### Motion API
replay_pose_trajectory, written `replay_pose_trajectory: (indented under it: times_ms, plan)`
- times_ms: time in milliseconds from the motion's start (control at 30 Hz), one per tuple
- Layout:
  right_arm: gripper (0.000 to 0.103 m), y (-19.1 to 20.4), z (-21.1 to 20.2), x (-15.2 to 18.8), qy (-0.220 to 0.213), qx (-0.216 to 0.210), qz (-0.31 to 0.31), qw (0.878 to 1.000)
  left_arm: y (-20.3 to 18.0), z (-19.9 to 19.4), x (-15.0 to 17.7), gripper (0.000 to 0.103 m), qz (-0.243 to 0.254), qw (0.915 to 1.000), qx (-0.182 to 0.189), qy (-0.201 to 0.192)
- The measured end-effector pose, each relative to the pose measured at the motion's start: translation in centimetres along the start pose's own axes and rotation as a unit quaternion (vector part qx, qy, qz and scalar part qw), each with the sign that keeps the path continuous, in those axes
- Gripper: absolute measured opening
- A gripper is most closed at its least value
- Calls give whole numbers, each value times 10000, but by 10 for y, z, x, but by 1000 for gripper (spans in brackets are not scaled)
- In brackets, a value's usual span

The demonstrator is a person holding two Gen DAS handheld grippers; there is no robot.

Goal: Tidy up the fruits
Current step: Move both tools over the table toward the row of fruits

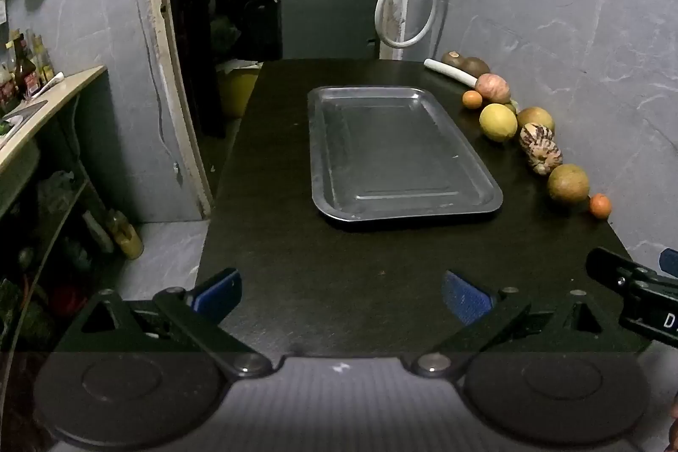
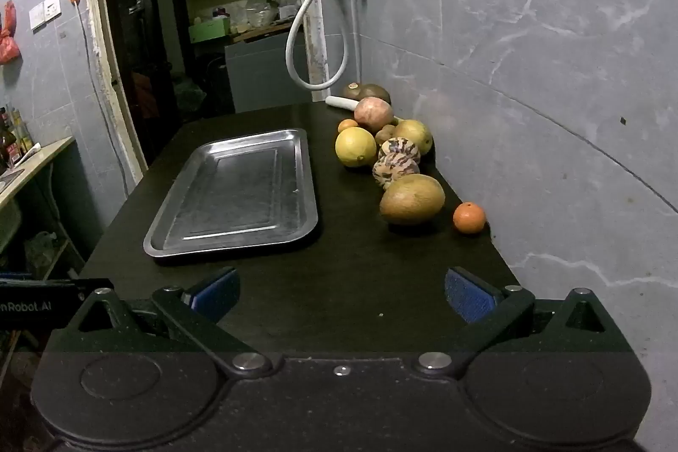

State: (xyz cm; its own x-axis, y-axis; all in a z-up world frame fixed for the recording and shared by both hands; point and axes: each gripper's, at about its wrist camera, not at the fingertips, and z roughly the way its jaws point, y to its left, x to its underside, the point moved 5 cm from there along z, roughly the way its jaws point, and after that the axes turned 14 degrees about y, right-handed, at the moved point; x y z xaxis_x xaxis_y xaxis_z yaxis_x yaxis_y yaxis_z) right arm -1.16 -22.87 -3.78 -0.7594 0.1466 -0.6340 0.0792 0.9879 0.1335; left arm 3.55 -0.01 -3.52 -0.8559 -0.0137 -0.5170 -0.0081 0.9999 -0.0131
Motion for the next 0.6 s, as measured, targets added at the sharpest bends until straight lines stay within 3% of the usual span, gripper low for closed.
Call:
replay_pose_trajectory:
  times_ms: [600]
  plan:
    - [103,4,3,-1,12,15,12,10000,0,0,0,103,13,10000,8,18]
